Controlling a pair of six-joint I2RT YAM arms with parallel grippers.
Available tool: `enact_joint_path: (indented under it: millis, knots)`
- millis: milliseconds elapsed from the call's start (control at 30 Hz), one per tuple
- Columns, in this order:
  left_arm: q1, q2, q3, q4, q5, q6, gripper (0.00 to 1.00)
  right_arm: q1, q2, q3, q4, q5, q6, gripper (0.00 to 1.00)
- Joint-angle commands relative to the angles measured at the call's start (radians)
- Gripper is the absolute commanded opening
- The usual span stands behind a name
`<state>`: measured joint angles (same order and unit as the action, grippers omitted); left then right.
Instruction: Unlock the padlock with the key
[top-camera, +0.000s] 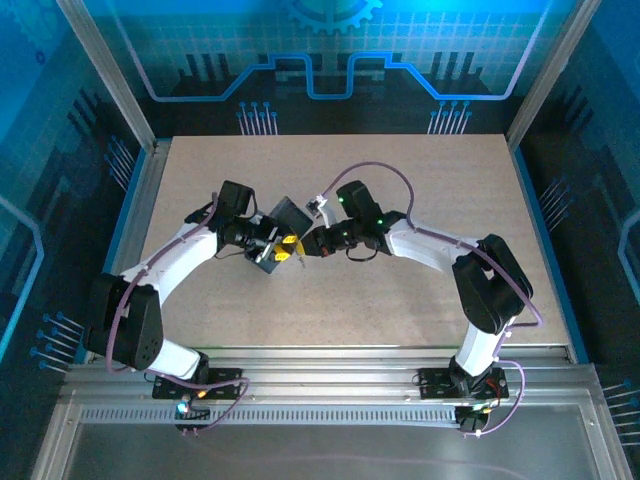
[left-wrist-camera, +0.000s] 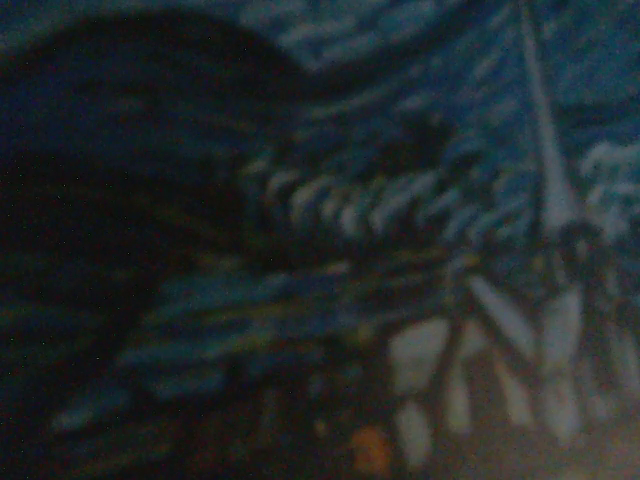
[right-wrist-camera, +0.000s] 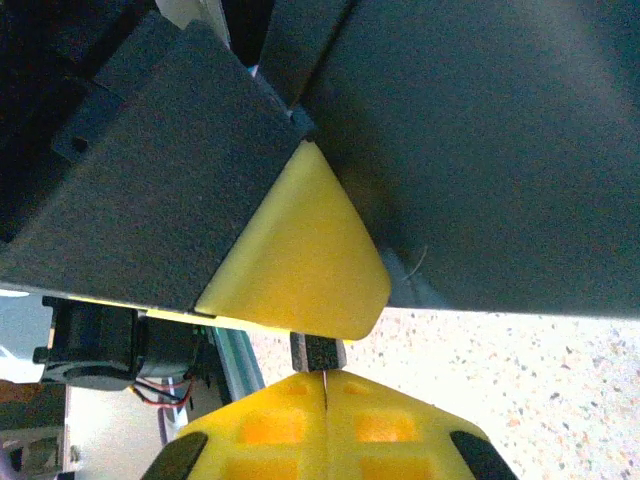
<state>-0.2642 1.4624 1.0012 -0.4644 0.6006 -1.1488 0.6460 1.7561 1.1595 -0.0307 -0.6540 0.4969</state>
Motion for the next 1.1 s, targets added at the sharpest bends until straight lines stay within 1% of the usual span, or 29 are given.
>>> enact_joint_path:
  millis: [0, 100, 300, 367, 500, 533, 600, 667, 700, 767, 900, 1067]
  knots:
    - [-0.027, -0.056, 0.002, 0.036, 0.082, -0.051, 0.06, 0.029, -0.014, -0.014, 0.285, 0.008, 0.114, 0.02]
    - [-0.012, -0.071, -0.008, 0.018, 0.045, -0.066, 0.06, 0.029, -0.024, -0.017, 0.261, 0.005, 0.105, 0.05]
    - [0.031, -0.080, -0.031, -0.013, -0.001, -0.089, 0.06, -0.011, -0.106, -0.054, 0.139, 0.034, 0.030, 0.23]
    - [0.037, -0.075, -0.025, -0.030, -0.007, -0.086, 0.06, -0.029, -0.141, -0.066, 0.079, 0.053, -0.011, 0.26]
    - [0.042, -0.057, -0.007, -0.057, -0.012, -0.072, 0.06, -0.074, -0.203, -0.103, 0.025, 0.057, -0.065, 0.31]
    - [0.042, -0.052, 0.000, -0.063, -0.010, -0.068, 0.06, -0.082, -0.219, -0.108, 0.000, 0.064, -0.094, 0.32]
    - [0.042, -0.041, 0.012, -0.074, -0.004, -0.065, 0.07, -0.078, -0.242, -0.099, -0.089, 0.111, -0.215, 0.33]
    - [0.042, -0.023, 0.030, -0.106, -0.001, -0.052, 0.07, -0.045, -0.252, -0.090, -0.182, 0.234, -0.390, 0.33]
    - [0.041, -0.015, 0.039, -0.125, -0.001, -0.044, 0.08, -0.029, -0.254, -0.094, -0.193, 0.296, -0.453, 0.34]
    - [0.040, 0.000, 0.055, -0.155, -0.002, -0.041, 0.08, 0.004, -0.251, -0.122, -0.143, 0.413, -0.563, 0.35]
    - [0.040, 0.013, 0.090, -0.208, -0.014, -0.037, 0.08, 0.082, -0.266, -0.209, 0.081, 0.551, -0.745, 0.35]
    - [0.039, 0.021, 0.112, -0.240, -0.028, -0.042, 0.09, 0.156, -0.255, -0.262, 0.283, 0.619, -0.900, 0.35]
